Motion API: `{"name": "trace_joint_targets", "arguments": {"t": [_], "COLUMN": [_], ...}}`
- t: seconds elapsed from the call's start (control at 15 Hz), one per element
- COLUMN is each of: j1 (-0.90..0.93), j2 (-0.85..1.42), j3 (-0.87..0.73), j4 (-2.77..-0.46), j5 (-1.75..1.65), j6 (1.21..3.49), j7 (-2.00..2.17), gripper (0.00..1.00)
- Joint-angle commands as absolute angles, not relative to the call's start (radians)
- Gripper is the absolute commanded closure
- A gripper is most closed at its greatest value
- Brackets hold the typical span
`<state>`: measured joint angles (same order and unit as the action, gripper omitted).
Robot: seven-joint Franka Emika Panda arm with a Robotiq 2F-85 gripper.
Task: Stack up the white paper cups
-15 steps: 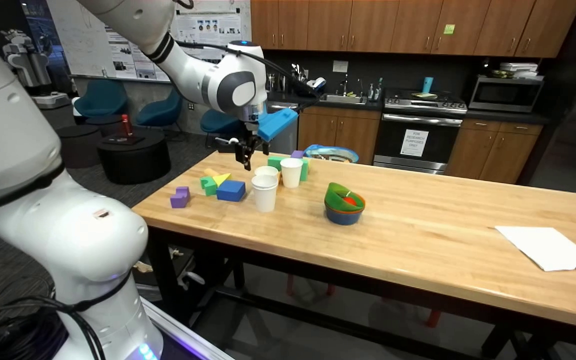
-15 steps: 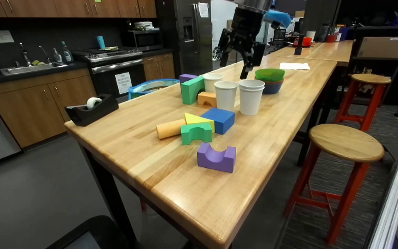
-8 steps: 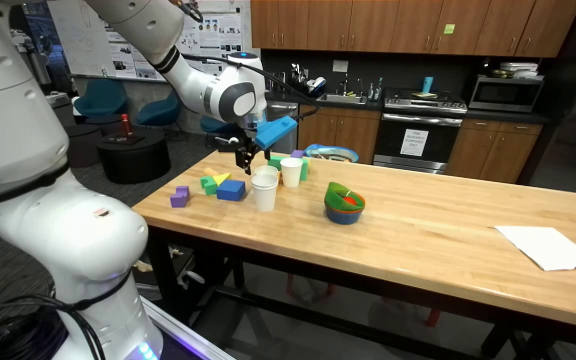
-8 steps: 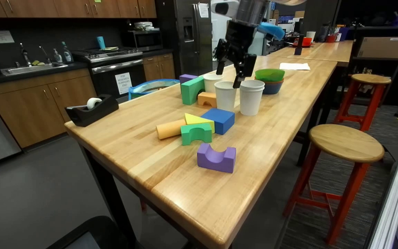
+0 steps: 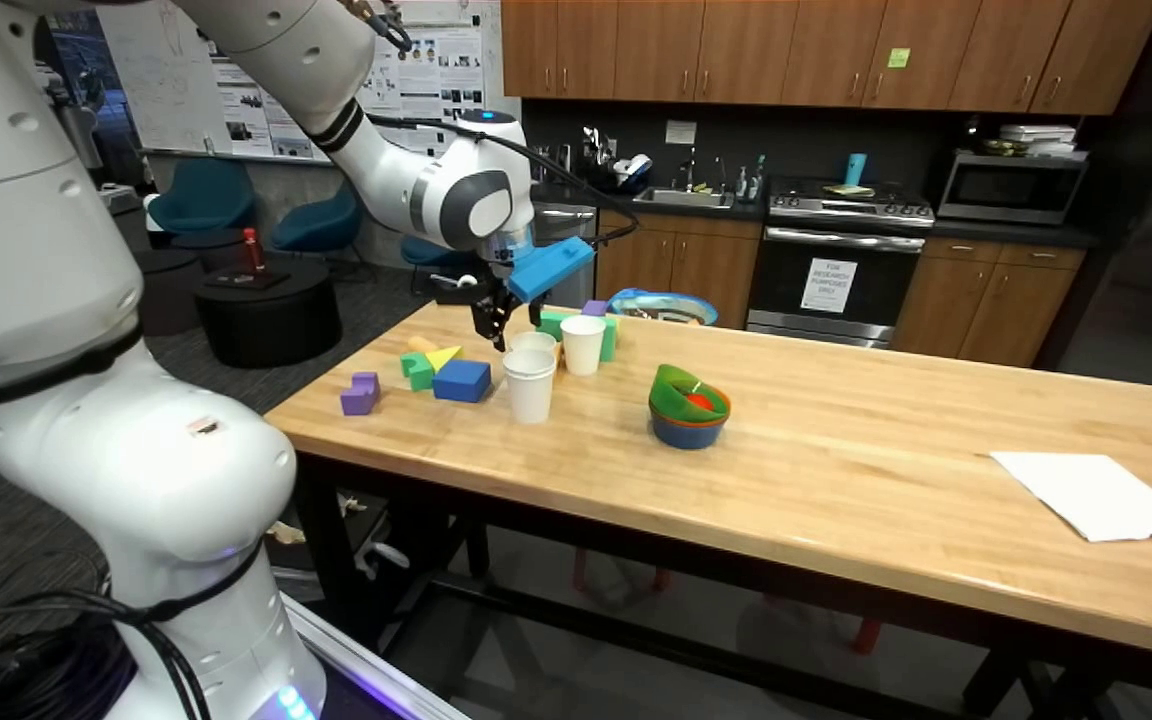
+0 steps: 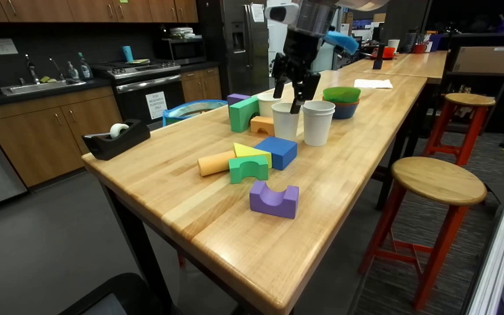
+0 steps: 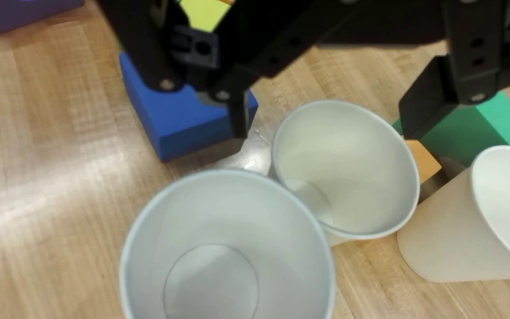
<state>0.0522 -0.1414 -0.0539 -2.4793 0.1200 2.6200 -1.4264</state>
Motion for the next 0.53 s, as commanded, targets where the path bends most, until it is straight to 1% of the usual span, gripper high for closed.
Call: {"name": "trace_joint_targets", "arguments": {"t": [0.0,0.27,0.47], "j1": [0.049,0.045,0.042], "j2": [-0.135,-0.13,-0.127], "j3": [-0.054,-0.056,-0.056], "j4": [-2.479,-2.486,-2.496], "j5": [0.107,0.102,0.092], "j6": [2.644,2.65,2.654], "j7": [-1.399,-1.396,-1.389], "gripper": [0.15,0.16,0.2]}}
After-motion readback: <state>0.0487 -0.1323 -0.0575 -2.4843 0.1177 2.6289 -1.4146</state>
